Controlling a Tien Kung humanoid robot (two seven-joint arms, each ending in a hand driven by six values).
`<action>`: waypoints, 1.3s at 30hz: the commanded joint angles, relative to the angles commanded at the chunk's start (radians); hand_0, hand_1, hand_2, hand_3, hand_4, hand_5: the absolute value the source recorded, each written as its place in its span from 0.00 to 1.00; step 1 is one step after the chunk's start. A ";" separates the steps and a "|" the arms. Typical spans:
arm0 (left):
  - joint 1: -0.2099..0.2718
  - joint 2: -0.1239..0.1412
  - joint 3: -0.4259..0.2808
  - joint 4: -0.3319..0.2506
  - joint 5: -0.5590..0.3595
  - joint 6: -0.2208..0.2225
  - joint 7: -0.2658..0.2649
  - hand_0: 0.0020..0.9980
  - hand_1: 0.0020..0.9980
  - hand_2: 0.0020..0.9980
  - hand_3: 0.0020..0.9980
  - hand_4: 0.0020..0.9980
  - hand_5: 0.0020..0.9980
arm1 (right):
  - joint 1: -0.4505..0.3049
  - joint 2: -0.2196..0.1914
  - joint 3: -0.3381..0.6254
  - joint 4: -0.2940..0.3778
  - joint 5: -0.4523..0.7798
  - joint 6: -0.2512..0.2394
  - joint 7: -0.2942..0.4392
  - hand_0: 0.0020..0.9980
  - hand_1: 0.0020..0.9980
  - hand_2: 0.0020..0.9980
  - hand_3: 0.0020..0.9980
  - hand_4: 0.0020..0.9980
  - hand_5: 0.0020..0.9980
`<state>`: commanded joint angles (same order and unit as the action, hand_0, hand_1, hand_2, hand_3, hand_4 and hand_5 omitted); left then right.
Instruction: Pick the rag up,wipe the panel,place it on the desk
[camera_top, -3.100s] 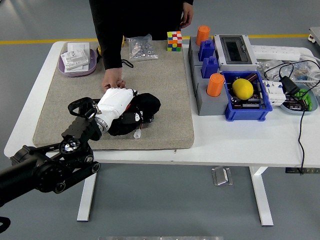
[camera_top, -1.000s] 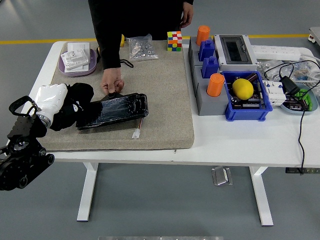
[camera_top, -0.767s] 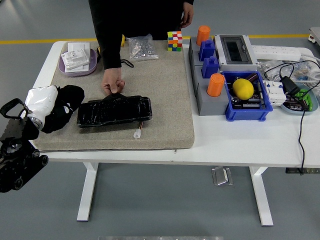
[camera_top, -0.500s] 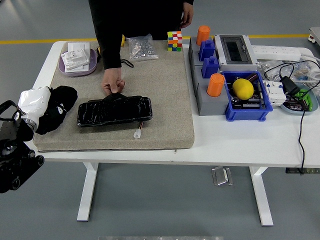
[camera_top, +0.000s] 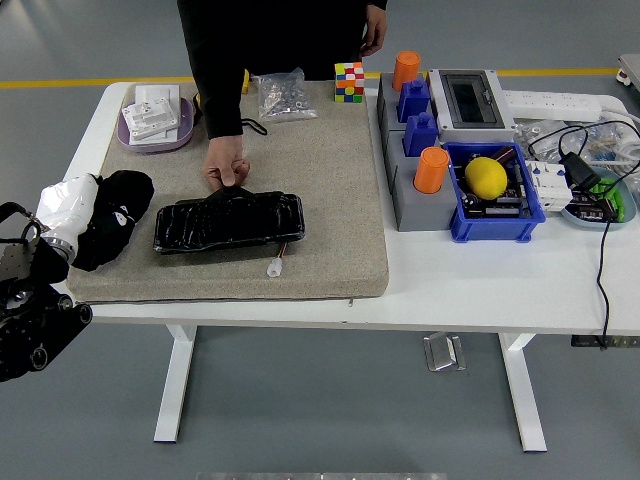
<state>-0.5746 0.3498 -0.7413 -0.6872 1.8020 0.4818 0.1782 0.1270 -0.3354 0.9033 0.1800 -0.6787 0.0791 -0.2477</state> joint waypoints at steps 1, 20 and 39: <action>0.000 0.000 0.000 0.002 -0.006 -0.007 -0.002 0.34 0.52 0.56 0.53 0.55 0.07 | 0.000 0.000 0.001 0.000 0.000 0.000 0.000 0.72 0.64 0.68 0.58 0.98 0.55; 0.018 0.016 -0.035 -0.013 -0.077 -0.090 -0.011 0.48 0.76 0.82 0.80 0.97 0.48 | -0.001 0.001 0.011 0.000 -0.005 -0.001 -0.002 0.72 0.64 0.68 0.58 0.98 0.55; 0.051 0.057 -0.122 -0.122 -0.030 -0.086 -0.015 0.49 0.76 0.82 0.81 1.00 0.57 | -0.010 0.001 0.035 0.000 -0.027 -0.001 -0.011 0.72 0.64 0.68 0.58 0.97 0.55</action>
<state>-0.5234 0.4064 -0.8638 -0.8089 1.7720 0.3963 0.1634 0.1173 -0.3343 0.9383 0.1800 -0.7053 0.0785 -0.2584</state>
